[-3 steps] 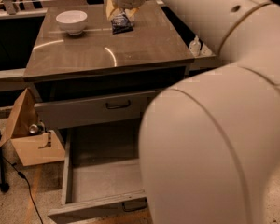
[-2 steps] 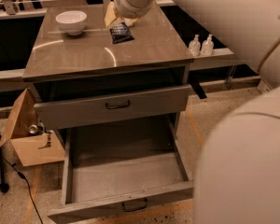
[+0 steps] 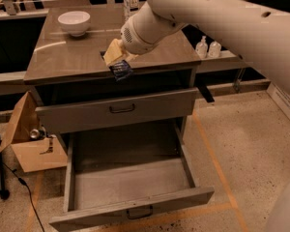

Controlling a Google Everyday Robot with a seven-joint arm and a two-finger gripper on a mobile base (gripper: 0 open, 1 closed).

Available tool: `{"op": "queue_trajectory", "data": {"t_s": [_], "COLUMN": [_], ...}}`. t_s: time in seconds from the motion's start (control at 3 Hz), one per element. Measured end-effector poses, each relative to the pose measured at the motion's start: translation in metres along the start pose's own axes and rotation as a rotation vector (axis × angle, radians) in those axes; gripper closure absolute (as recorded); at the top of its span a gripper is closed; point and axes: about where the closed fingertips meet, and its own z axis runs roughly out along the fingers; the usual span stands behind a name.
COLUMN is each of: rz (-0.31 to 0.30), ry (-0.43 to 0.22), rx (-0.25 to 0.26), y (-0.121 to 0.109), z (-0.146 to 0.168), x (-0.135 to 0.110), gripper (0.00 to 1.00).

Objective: Place rxbar blueberry into middle drawer

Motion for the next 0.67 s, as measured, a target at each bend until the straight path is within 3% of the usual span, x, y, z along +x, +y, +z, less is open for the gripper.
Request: {"op": "queue_trajectory", "data": {"t_s": [0.33, 0.67], "rz": [0.012, 0.075], "ry": [-0.006, 0.046], "rx": [-0.003, -0.04], "y": [0.002, 0.01], "z": [0.002, 0.033], "x": [0.002, 0.043], "gripper": [1.0, 1.0]}}
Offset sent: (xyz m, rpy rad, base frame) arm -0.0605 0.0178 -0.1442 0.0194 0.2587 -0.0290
